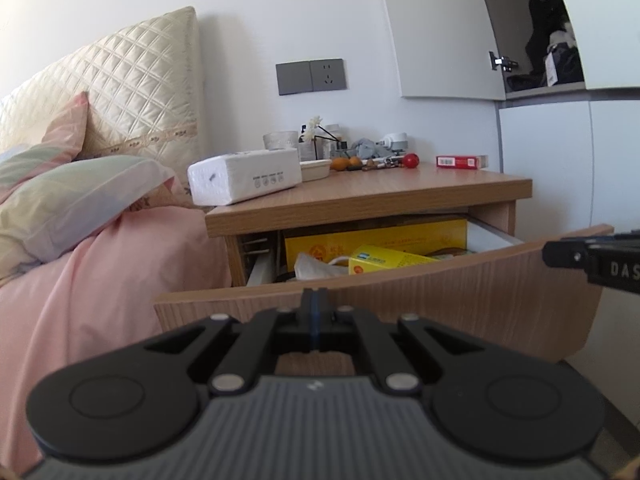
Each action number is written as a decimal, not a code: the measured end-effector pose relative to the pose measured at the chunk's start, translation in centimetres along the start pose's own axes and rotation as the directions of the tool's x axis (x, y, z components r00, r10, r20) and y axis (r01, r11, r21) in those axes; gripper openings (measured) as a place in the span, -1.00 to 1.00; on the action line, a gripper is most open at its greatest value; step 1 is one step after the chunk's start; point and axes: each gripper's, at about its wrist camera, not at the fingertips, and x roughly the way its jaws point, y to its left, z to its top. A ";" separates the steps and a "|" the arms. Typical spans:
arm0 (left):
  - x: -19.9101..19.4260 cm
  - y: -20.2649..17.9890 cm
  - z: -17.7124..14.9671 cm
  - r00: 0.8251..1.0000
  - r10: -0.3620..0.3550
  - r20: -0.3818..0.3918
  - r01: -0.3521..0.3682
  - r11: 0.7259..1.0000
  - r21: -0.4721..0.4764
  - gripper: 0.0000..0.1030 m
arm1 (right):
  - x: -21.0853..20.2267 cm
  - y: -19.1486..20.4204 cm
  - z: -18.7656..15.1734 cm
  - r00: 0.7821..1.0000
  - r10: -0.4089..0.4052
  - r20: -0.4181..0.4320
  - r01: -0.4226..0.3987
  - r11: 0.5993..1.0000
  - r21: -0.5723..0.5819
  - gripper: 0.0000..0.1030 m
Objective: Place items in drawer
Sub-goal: 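Push the drawer front shut with the closed left gripper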
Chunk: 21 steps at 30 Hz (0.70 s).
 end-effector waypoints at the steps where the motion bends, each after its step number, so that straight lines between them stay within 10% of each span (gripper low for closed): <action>1: 0.4 0.0 0.1 1.000 0.000 -0.001 0.000 1.000 -0.001 -0.98 | 0.4 0.0 0.1 1.000 -0.002 -0.002 0.002 1.000 0.000 -0.69; 21: 7.9 0.3 1.5 0.999 0.016 -0.031 -0.015 0.999 0.028 -0.98 | 7.4 -0.6 1.7 1.000 -0.014 0.025 0.014 0.999 -0.033 -0.69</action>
